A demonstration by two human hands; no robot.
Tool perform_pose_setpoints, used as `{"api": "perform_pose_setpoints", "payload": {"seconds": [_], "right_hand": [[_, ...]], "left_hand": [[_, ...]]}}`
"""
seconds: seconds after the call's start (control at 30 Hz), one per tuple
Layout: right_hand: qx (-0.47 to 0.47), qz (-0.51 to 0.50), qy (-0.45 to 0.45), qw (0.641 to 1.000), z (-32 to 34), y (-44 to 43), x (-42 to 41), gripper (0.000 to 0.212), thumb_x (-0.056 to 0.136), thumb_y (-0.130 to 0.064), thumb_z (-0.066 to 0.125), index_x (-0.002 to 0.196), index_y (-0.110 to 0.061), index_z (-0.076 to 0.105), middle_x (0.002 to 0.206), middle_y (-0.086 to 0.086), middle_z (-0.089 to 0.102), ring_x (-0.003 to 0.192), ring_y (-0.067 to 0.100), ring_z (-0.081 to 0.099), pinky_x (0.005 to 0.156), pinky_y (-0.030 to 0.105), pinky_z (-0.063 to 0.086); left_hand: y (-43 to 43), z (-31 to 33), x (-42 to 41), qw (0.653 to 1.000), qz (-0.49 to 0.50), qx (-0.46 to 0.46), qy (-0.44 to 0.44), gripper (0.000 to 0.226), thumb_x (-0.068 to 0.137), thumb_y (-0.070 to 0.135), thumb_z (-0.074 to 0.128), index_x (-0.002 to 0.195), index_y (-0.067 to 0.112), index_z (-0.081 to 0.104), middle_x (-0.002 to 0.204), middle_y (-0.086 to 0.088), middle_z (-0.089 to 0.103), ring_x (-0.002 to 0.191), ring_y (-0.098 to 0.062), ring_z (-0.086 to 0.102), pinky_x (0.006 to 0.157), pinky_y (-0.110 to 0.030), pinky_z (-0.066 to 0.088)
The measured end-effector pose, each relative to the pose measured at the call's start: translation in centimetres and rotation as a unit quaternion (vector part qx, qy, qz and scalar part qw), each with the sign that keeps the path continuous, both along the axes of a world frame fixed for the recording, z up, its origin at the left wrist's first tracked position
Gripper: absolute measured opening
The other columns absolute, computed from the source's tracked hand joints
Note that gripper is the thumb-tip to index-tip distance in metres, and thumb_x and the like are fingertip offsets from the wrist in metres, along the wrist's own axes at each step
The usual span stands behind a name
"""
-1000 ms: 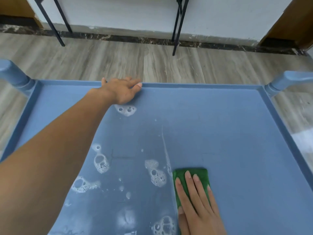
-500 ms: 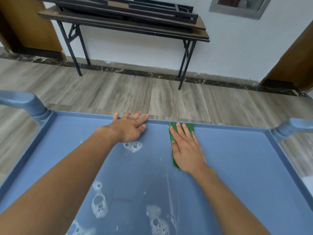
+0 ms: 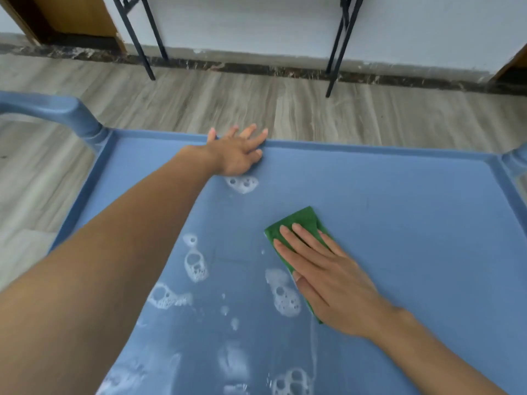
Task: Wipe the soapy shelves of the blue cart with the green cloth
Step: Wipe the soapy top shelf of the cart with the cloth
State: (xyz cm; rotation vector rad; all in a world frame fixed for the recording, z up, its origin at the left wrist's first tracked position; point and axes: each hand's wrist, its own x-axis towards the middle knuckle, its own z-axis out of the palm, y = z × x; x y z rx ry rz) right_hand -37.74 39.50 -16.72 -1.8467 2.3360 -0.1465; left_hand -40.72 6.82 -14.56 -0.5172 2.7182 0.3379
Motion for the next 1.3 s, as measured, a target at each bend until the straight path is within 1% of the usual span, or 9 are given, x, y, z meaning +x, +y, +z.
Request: {"api": "perform_pose_setpoints", "payload": {"seconds": [0.2, 0.3, 0.37, 0.53, 0.67, 0.77, 1.07, 1.17, 1.3], "right_hand": [[-0.09, -0.095, 0.002, 0.991, 0.1, 6.2, 9.5, 0.058, 0.087, -0.024, 0.047, 0.143, -0.011, 0.051, 0.155, 0.005, 0.041, 0.145, 0.027, 0.036, 0.112, 0.047, 0.032], [-0.108, -0.152, 0.083, 0.979, -1.4, 7.3, 14.3, 0.053, 0.076, -0.02, 0.048, 0.124, -0.018, 0.071, 0.134, 0.003, 0.063, 0.126, 0.023, 0.059, 0.097, 0.043, 0.045], [-0.101, -0.182, 0.109, 0.972, -2.1, 7.2, 16.4, 0.045, 0.083, -0.022, 0.04, 0.117, -0.024, 0.071, 0.118, 0.0, 0.072, 0.114, 0.018, 0.065, 0.094, 0.039, 0.046], [-0.107, -0.223, 0.162, 0.955, -3.0, 6.5, 16.6, 0.037, 0.081, -0.037, 0.048, 0.114, -0.023, 0.061, 0.109, 0.001, 0.074, 0.113, 0.018, 0.059, 0.092, 0.041, 0.046], [-0.126, -0.234, 0.086, 0.96, -3.0, 4.7, 14.5, 0.055, 0.089, -0.023, 0.029, 0.128, -0.017, 0.068, 0.135, 0.007, 0.062, 0.13, 0.023, 0.051, 0.096, 0.049, 0.044], [-0.128, -0.246, -0.001, 0.961, -1.7, 1.4, 11.1, 0.057, 0.101, -0.029, 0.018, 0.143, -0.013, 0.052, 0.155, 0.007, 0.043, 0.146, 0.026, 0.035, 0.111, 0.051, 0.032], [-0.052, -0.276, -0.024, 0.959, -1.1, -12.7, -4.5, 0.059, 0.101, -0.026, 0.029, 0.159, -0.022, 0.018, 0.168, -0.003, 0.009, 0.154, 0.017, 0.001, 0.125, 0.042, 0.002], [-0.053, -0.262, -0.024, 0.963, -1.0, -14.8, -7.2, 0.057, 0.102, -0.023, 0.032, 0.158, -0.023, 0.021, 0.167, -0.004, 0.012, 0.154, 0.016, 0.003, 0.125, 0.043, 0.005], [-0.044, -0.218, -0.005, 0.975, -1.4, -14.2, -7.6, 0.056, 0.103, -0.024, 0.032, 0.158, -0.024, 0.021, 0.167, -0.006, 0.012, 0.154, 0.015, 0.004, 0.125, 0.04, 0.004]], "left_hand": [[-0.1, 0.6, -0.2, 1.0, 0.001, 0.011, -0.027, 0.057, 0.106, 0.05, 0.019, 0.156, 0.047, -0.006, 0.169, 0.012, -0.009, 0.156, -0.023, -0.007, 0.12, -0.062, -0.011], [-0.1, 0.7, 0.0, 1.0, -0.001, 0.014, -0.025, 0.056, 0.105, 0.051, 0.018, 0.156, 0.048, -0.005, 0.169, 0.012, -0.008, 0.156, -0.023, -0.006, 0.121, -0.061, -0.01], [-0.3, 0.7, -0.1, 1.0, 0.0, 0.016, -0.025, 0.054, 0.105, 0.052, 0.016, 0.156, 0.049, -0.003, 0.169, 0.012, -0.006, 0.156, -0.022, -0.005, 0.122, -0.059, -0.008], [-0.7, 0.4, -0.4, 1.0, 0.002, 0.012, -0.009, 0.053, 0.106, 0.049, 0.018, 0.157, 0.048, 0.004, 0.169, 0.011, 0.003, 0.156, -0.021, 0.002, 0.124, -0.053, 0.001], [-0.9, 0.6, -0.4, 0.999, 0.013, 0.033, 0.007, 0.052, 0.106, 0.049, 0.022, 0.156, 0.048, 0.012, 0.168, 0.012, 0.011, 0.156, -0.02, 0.008, 0.125, -0.049, 0.003], [-0.6, 0.9, -0.3, 0.998, 0.024, 0.051, 0.014, 0.05, 0.106, 0.048, 0.023, 0.156, 0.048, 0.016, 0.168, 0.013, 0.012, 0.156, -0.019, 0.008, 0.126, -0.047, 0.001], [-0.8, 1.1, 0.1, 0.998, -0.007, 0.058, 0.026, 0.054, 0.107, 0.039, 0.023, 0.16, 0.037, 0.014, 0.169, 0.009, 0.011, 0.156, -0.02, 0.005, 0.125, -0.049, -0.002], [-1.4, 1.4, 0.6, 0.998, -0.019, 0.06, 0.023, 0.056, 0.106, 0.037, 0.025, 0.16, 0.035, 0.012, 0.169, 0.01, 0.009, 0.156, -0.02, 0.005, 0.125, -0.045, 0.0], [-2.7, 1.2, 2.1, 1.0, 0.006, 0.023, -0.021, 0.057, 0.105, 0.041, 0.021, 0.156, 0.05, -0.001, 0.168, 0.015, -0.004, 0.155, -0.034, -0.009, 0.118, -0.065, -0.01]]}}
